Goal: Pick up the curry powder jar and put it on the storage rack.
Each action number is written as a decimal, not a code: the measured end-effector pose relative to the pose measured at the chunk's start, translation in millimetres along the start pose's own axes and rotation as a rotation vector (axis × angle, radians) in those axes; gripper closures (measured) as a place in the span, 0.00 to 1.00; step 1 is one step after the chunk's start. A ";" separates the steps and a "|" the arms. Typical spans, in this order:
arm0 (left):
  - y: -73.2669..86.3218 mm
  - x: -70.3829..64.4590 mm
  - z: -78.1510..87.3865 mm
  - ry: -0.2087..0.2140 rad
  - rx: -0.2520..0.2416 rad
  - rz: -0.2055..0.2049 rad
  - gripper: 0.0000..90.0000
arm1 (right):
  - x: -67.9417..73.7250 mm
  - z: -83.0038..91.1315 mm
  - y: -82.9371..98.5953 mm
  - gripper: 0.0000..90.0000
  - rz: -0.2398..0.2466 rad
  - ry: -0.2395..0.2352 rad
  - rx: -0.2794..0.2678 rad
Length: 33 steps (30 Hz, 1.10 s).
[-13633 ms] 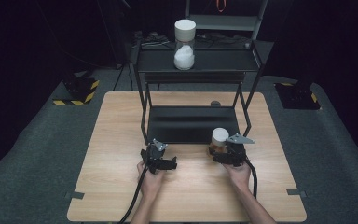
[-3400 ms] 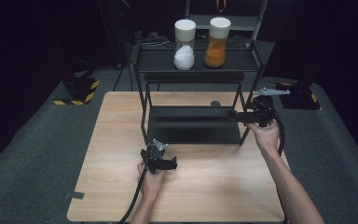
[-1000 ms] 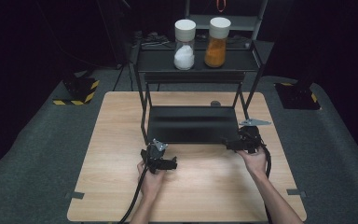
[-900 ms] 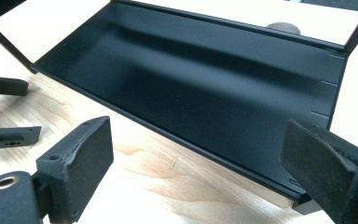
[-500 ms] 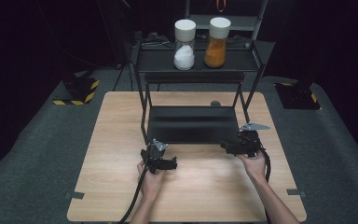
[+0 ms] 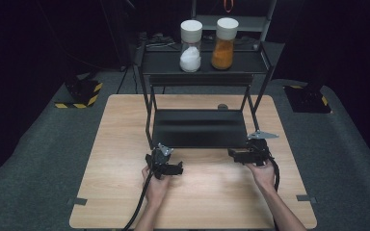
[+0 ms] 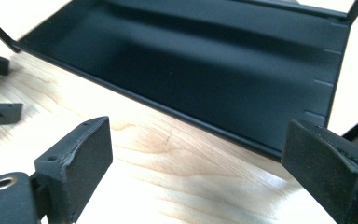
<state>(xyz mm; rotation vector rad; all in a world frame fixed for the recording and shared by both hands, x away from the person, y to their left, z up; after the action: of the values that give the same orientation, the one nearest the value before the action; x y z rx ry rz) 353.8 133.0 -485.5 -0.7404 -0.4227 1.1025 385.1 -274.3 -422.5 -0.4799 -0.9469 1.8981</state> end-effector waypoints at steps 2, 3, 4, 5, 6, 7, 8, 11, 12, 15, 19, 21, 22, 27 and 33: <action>0.0 0.0 0.0 0.000 0.000 0.000 0.03 | -0.8 -0.3 2.1 0.09 -0.005 0.000 0.002; 0.0 0.0 0.0 0.000 0.000 0.000 0.03 | -1.0 -0.4 2.8 0.09 -0.006 0.001 0.002; -0.1 -0.1 0.0 -0.001 0.001 0.000 0.03 | -1.4 -0.4 4.0 0.09 -0.007 0.001 0.002; -0.1 -0.1 0.0 -0.001 0.001 0.000 0.03 | -1.6 -0.4 4.7 0.09 -0.009 0.002 0.001; -0.1 -0.1 0.0 -0.001 0.001 0.000 0.03 | -1.9 -0.6 5.6 0.09 -0.012 0.002 0.001; 0.0 0.0 0.0 0.000 0.000 0.000 0.03 | -2.0 -0.9 6.5 0.09 -0.013 0.005 0.003; 0.0 0.0 0.0 0.000 0.000 0.000 0.03 | -2.0 -1.2 7.2 0.09 -0.013 0.007 0.005; 0.0 0.0 0.0 0.000 0.000 0.000 0.03 | -1.8 -2.0 8.9 0.09 -0.012 0.010 0.007; 0.0 0.0 0.0 0.000 0.000 0.000 0.03 | -1.7 -2.8 10.9 0.09 -0.015 0.012 0.010; 0.0 -0.2 0.0 -0.001 0.000 0.000 0.03 | -2.0 -4.0 13.7 0.09 -0.014 0.013 0.013; 0.0 -0.1 0.0 0.000 0.000 0.000 0.03 | -1.3 -5.2 17.6 0.09 -0.015 0.016 0.013; 0.0 -0.2 0.0 -0.001 0.000 0.000 0.03 | -0.4 -5.4 19.9 0.09 -0.018 0.018 0.013; 0.1 -0.1 0.0 0.000 0.000 0.000 0.03 | -0.2 -5.6 20.7 0.09 -0.019 0.019 0.012; 0.1 -0.1 0.0 0.000 -0.001 0.000 0.03 | 1.0 -7.6 26.7 0.09 -0.023 0.022 0.012; 0.3 -0.4 -0.2 -0.001 -0.003 0.003 0.03 | 2.5 -9.2 34.4 0.09 -0.028 0.024 0.013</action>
<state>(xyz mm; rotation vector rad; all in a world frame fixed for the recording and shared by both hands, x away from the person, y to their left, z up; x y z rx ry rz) 353.6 132.7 -485.8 -0.7435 -0.4242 1.1054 370.5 -277.7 -454.9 -0.4788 -0.9210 1.8680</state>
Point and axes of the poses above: each handheld gripper's, and its own axes: z roughly backward along the jaws, y roughly out of its underside, x roughly to its left, the point moved 5 cm from there along -z, roughly forward along the jaws, and after that the axes turned 4 degrees about y, right-handed, at the moved point
